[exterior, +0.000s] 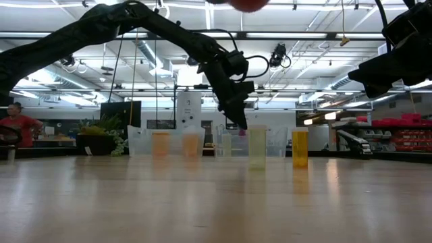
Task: Pick and place medicine bottles into bin by pill shape (circle, oval)
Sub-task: Put the small blue pill bottle into the right bin
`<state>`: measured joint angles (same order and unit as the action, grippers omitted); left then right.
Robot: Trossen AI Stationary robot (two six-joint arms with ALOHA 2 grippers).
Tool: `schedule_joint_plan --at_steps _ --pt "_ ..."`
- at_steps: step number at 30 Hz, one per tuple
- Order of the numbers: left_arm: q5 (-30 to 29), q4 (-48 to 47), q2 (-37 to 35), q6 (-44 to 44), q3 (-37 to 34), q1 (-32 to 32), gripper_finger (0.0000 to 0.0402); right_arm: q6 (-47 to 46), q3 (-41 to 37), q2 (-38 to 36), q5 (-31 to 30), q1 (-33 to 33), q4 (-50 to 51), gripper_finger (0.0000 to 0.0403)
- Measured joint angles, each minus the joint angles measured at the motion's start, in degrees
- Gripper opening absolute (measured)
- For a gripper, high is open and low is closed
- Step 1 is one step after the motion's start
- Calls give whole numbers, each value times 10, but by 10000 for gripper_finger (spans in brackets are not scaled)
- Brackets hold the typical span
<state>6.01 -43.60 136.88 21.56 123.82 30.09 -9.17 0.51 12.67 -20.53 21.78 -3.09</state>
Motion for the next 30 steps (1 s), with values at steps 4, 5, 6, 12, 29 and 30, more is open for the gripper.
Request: schedule_joint_plan --at_steps 4,5,6,12,29,30 --pt "22 -15 0 88 0 4 129 0 0 0 0 0 0 138" --pt "24 -21 0 116 0 4 128 0 0 0 0 0 0 138" --pt "24 -26 0 144 0 3 127 0 0 0 0 0 0 138" --pt "22 -35 0 285 0 3 138 0 0 0 0 0 0 138" --pt "27 -28 0 381 0 -4 139 0 0 0 0 0 0 138" --pt "25 -23 0 362 0 -6 140 0 0 0 0 0 0 138"
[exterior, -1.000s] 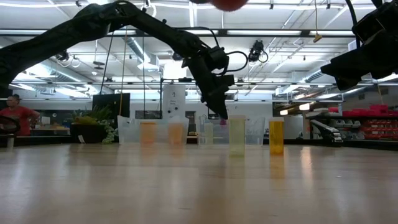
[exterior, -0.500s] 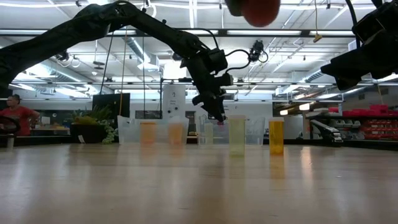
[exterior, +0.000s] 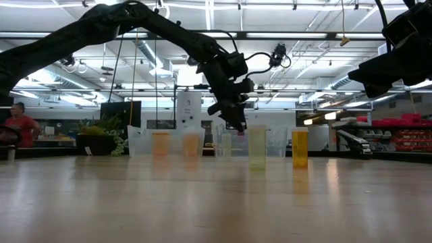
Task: Pick and place medicine bottles into bin by pill shape (circle, oval)
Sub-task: Put the small blue pill bottle into the right bin
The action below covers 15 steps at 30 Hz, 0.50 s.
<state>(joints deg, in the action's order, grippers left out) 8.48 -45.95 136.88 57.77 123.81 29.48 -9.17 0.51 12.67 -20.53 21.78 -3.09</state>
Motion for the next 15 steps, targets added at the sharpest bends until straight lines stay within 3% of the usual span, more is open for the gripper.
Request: schedule_joint_plan --at_steps 8,15 --pt "1 4 0 -32 0 -15 126 0 0 0 0 0 0 138" --pt "3 10 0 -34 0 -15 147 0 0 0 0 0 0 138"
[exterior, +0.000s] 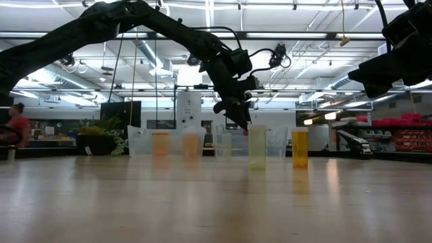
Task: Pick and place medicine bottles into bin by pill shape (circle, oval)
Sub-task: Put the small blue pill bottle into the right bin
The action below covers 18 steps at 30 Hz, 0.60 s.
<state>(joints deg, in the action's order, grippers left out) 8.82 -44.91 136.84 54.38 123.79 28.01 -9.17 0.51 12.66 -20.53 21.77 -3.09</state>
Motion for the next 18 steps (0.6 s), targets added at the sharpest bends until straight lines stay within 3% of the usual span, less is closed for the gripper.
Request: schedule_joint_plan --at_steps 10,18 --pt "0 0 0 -2 0 0 135 0 0 0 0 0 0 138" --pt "0 0 0 -2 0 0 161 0 0 0 0 0 0 138"
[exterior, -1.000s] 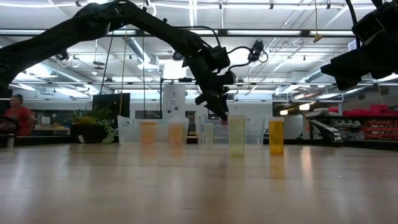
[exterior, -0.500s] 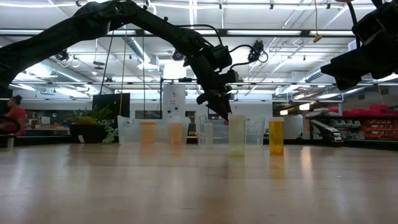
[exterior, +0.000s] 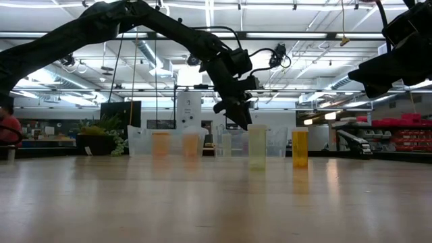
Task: Pick and place medicine bottles into bin by pill shape (circle, oval)
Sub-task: Put the small blue pill bottle into the right bin
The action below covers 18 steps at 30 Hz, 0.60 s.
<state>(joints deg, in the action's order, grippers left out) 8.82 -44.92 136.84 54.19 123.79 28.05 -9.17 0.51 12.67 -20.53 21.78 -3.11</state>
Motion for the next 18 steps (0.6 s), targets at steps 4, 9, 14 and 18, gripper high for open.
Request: schedule_joint_plan --at_steps 4,9,14,18 --pt "0 -3 0 2 0 0 159 0 0 0 0 0 0 138" --pt "0 -3 0 -3 0 0 145 0 0 0 0 0 0 138" --pt "-15 -14 0 -13 0 0 138 0 0 0 0 0 0 138" --pt "-95 -17 0 -81 0 -9 131 0 0 0 0 0 0 138"
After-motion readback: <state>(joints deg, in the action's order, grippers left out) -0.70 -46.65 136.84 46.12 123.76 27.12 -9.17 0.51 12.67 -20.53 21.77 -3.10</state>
